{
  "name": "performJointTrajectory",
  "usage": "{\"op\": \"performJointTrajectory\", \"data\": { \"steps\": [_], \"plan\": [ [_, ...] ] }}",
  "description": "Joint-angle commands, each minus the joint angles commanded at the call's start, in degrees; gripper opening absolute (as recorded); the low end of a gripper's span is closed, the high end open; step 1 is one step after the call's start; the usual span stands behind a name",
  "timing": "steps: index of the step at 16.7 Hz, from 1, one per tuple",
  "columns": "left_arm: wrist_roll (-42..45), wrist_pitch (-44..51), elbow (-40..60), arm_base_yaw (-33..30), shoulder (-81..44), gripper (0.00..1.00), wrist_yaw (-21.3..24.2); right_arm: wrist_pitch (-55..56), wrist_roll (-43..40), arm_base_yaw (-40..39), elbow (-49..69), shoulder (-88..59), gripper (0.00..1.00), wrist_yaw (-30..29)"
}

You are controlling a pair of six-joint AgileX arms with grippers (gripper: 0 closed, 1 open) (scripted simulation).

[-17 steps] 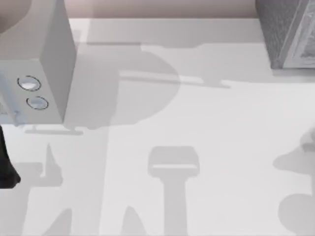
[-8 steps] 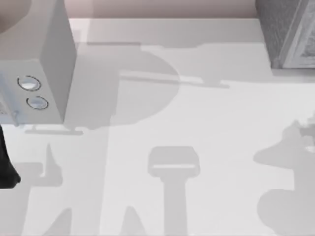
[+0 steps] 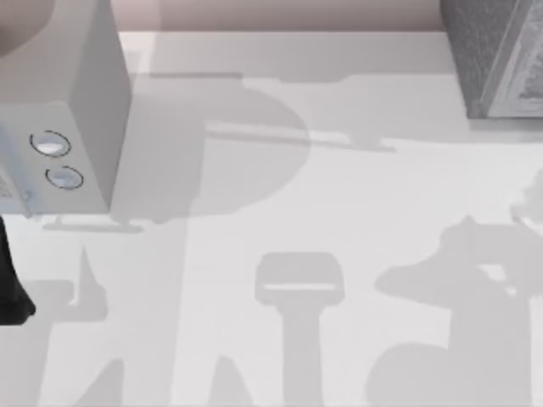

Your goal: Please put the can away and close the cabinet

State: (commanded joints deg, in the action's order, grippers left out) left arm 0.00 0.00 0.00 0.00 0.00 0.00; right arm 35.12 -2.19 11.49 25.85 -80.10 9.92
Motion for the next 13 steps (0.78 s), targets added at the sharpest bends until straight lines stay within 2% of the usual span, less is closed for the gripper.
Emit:
{"op": "performJointTrajectory", "data": {
  "steps": [4, 13],
  "plan": [
    [0.00, 0.00, 0.00, 0.00, 0.00, 1.00, 0.00, -8.15, -0.12, 0.03, 2.32, 7.69, 0.00, 0.10],
    [0.00, 0.00, 0.00, 0.00, 0.00, 1.00, 0.00, -9.50, -0.01, -0.60, 1.38, 11.68, 0.00, -0.33]
  ]
}}
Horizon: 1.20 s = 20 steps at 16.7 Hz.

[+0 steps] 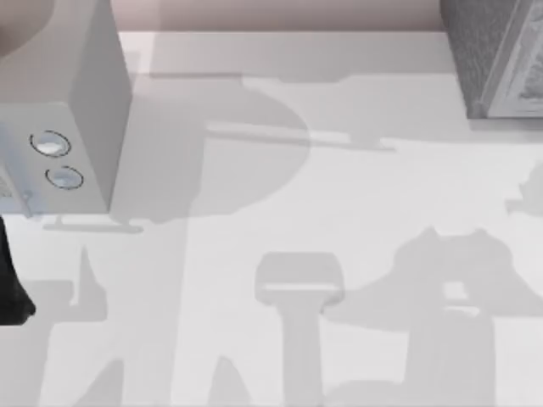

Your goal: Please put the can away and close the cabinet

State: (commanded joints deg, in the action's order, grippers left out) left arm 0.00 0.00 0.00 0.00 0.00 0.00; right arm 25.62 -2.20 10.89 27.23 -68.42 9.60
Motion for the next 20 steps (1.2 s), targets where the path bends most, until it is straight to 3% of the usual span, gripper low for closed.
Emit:
{"op": "performJointTrajectory", "data": {
  "steps": [15, 20],
  "plan": [
    [0.00, 0.00, 0.00, 0.00, 0.00, 1.00, 0.00, -22.55, 1.91, -9.50, -23.91, 59.61, 0.00, -7.91],
    [0.00, 0.00, 0.00, 0.00, 0.00, 1.00, 0.00, -25.62, 2.20, -10.89, -27.23, 68.42, 0.00, -9.60]
  ]
}}
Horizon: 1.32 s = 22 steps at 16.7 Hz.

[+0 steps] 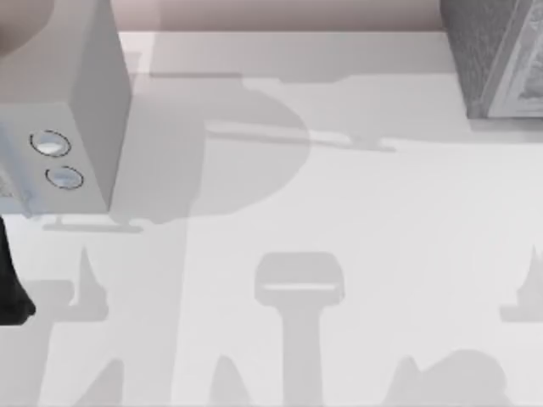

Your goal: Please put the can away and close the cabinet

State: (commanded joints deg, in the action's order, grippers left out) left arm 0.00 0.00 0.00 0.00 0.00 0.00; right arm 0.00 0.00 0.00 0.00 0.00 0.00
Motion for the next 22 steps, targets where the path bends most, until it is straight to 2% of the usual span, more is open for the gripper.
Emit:
{"op": "performJointTrajectory", "data": {
  "steps": [6, 10, 14, 22],
  "plan": [
    [0.00, 0.00, 0.00, 0.00, 0.00, 1.00, 0.00, -0.05, 0.09, 0.12, 0.78, -0.80, 0.00, -0.03],
    [0.00, 0.00, 0.00, 0.00, 0.00, 1.00, 0.00, -2.16, 0.16, -0.76, 9.30, -8.18, 0.00, -1.39],
    [0.00, 0.00, 0.00, 0.00, 0.00, 1.00, 0.00, -6.48, 0.38, -2.70, 26.53, -21.75, 0.00, -3.37],
    [0.00, 0.00, 0.00, 0.00, 0.00, 1.00, 0.00, -17.57, 0.90, -7.58, 70.59, -54.99, 0.00, -7.96]
  ]
}}
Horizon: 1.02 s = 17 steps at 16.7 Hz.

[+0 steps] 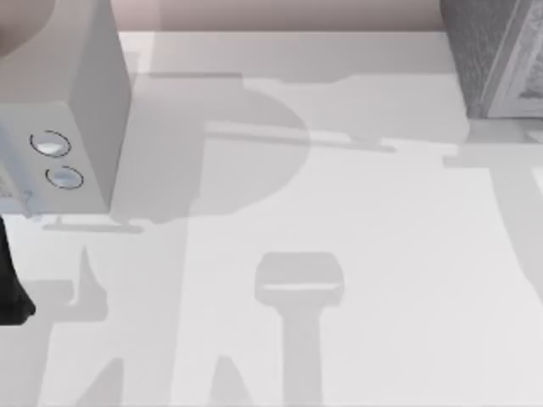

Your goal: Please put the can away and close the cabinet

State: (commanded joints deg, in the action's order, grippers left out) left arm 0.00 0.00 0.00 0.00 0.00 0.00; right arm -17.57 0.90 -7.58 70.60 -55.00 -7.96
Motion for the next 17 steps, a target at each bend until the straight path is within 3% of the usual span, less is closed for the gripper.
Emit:
{"op": "performJointTrajectory", "data": {
  "steps": [7, 17],
  "plan": [
    [0.00, 0.00, 0.00, 0.00, 0.00, 1.00, 0.00, -5.91, 0.10, -2.64, 26.57, -19.04, 0.00, -2.94],
    [0.00, 0.00, 0.00, 0.00, 0.00, 1.00, 0.00, -7.02, 0.15, -2.69, 31.33, -22.83, 0.00, -2.95]
  ]
}}
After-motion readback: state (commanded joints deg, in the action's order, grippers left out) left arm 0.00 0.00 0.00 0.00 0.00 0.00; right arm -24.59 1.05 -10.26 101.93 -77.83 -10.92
